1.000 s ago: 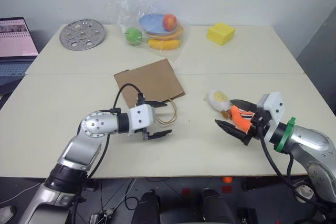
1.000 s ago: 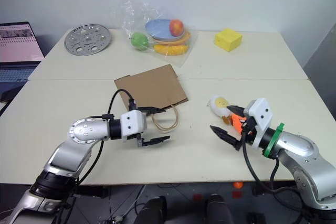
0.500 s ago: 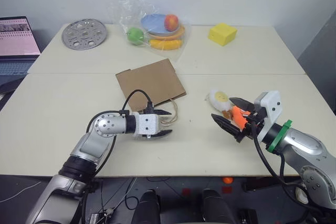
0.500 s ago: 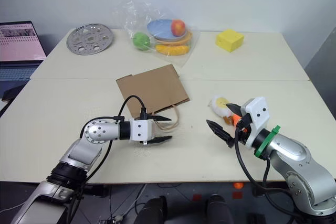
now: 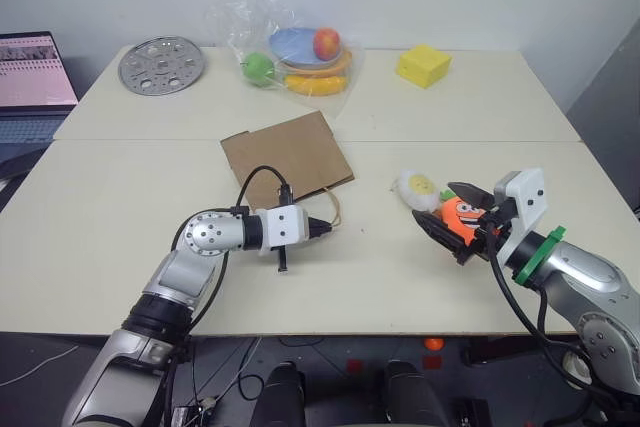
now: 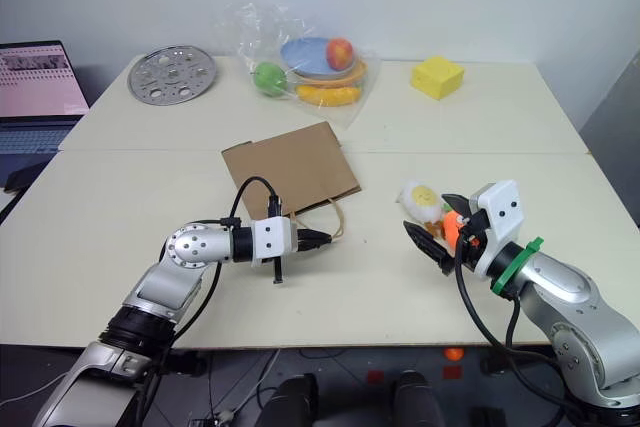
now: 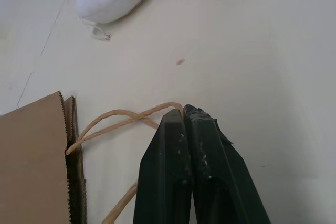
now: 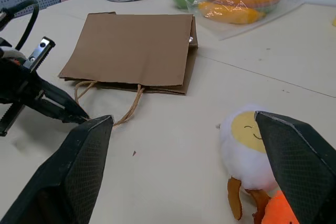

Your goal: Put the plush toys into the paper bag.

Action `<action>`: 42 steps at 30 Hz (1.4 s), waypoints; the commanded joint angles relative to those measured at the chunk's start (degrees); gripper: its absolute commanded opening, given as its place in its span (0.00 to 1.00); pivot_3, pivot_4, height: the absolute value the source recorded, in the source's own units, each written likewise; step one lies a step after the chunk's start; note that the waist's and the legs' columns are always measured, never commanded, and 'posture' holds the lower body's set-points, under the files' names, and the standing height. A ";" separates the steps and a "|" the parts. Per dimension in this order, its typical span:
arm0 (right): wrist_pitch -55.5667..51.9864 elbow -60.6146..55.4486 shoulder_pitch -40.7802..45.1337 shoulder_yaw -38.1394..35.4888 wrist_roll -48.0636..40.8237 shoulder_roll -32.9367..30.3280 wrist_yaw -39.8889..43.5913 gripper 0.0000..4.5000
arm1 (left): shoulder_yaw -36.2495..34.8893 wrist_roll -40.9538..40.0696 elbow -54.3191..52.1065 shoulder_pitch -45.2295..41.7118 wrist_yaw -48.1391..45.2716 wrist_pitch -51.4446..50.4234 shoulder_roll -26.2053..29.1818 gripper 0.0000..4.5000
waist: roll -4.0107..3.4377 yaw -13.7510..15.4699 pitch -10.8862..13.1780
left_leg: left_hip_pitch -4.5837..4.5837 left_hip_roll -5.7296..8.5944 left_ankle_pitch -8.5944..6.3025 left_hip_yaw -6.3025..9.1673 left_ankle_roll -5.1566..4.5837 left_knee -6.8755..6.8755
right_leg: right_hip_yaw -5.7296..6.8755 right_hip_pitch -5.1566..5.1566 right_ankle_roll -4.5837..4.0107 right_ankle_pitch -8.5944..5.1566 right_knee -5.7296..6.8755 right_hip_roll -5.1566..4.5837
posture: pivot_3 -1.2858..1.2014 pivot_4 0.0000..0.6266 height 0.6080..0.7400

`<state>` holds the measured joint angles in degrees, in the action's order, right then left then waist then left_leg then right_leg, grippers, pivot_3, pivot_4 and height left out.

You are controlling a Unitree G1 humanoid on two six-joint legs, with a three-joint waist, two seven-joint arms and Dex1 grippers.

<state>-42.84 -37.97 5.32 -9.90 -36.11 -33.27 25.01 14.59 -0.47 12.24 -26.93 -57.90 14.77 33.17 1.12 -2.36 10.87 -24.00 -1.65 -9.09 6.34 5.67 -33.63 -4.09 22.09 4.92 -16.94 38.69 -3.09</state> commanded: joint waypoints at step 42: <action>17.72 58.79 30.07 27.94 31.12 38.44 -7.85 0.01 | -26.72 -39.40 -5.13 -23.74 0.27 -56.75 8.47 0.00 | 0.34 -1.44 0.16 | 0.03 -0.07 0.00 0.16 0.02 0.07 | 0.11 0.15 -0.09 0.06 0.25 0.11 | 0.52 0.24 1.00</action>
<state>-23.71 21.81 35.66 17.11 -5.69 4.88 16.84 -10.02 -41.52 5.84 -48.73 -58.41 -45.62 40.63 1.46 -3.80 11.03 -23.96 -1.72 -9.09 6.49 5.69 -33.57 -4.00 22.24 4.84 -16.89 38.94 -2.98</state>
